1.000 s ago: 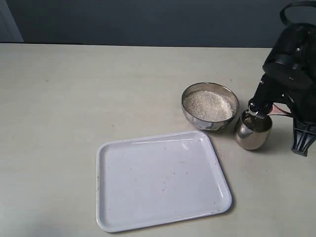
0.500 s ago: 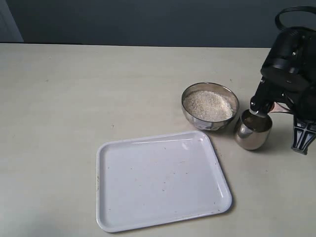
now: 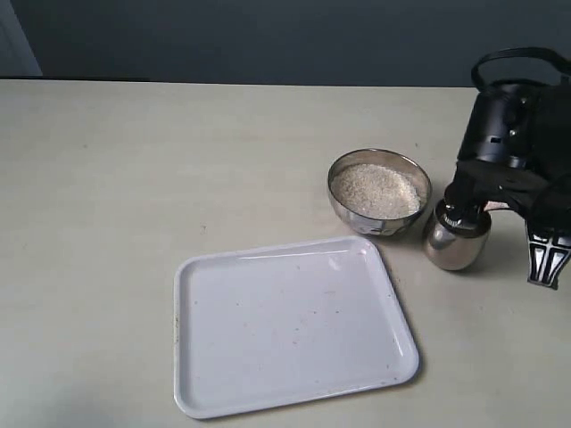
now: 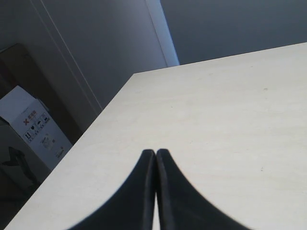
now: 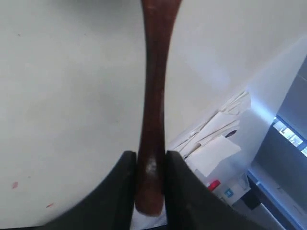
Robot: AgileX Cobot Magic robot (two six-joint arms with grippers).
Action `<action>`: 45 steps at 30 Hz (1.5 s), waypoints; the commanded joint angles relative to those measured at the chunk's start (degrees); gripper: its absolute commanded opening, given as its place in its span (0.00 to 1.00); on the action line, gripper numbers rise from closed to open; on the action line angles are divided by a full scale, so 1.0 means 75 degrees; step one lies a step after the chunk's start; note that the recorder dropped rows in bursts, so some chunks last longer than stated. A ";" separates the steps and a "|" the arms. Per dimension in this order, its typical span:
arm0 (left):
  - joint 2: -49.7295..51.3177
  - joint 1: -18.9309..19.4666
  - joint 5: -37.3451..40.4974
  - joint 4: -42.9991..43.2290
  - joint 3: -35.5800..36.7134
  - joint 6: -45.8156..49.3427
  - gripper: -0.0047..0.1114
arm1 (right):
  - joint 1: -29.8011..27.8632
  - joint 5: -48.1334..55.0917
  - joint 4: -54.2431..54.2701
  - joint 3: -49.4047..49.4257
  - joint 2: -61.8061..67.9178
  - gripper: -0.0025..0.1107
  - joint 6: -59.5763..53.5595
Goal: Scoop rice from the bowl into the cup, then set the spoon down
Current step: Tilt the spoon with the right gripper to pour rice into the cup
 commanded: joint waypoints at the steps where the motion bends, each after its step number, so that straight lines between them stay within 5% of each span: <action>1: -0.0035 -0.0030 -0.0085 -0.0032 -0.0018 -0.0054 0.04 | 0.0080 0.0002 -0.0356 0.0028 -0.0021 0.01 0.0186; 45: -0.0035 -0.0030 -0.0085 -0.0018 -0.0018 -0.0054 0.04 | 0.0518 0.0002 -0.2024 0.0775 -0.0248 0.01 0.0466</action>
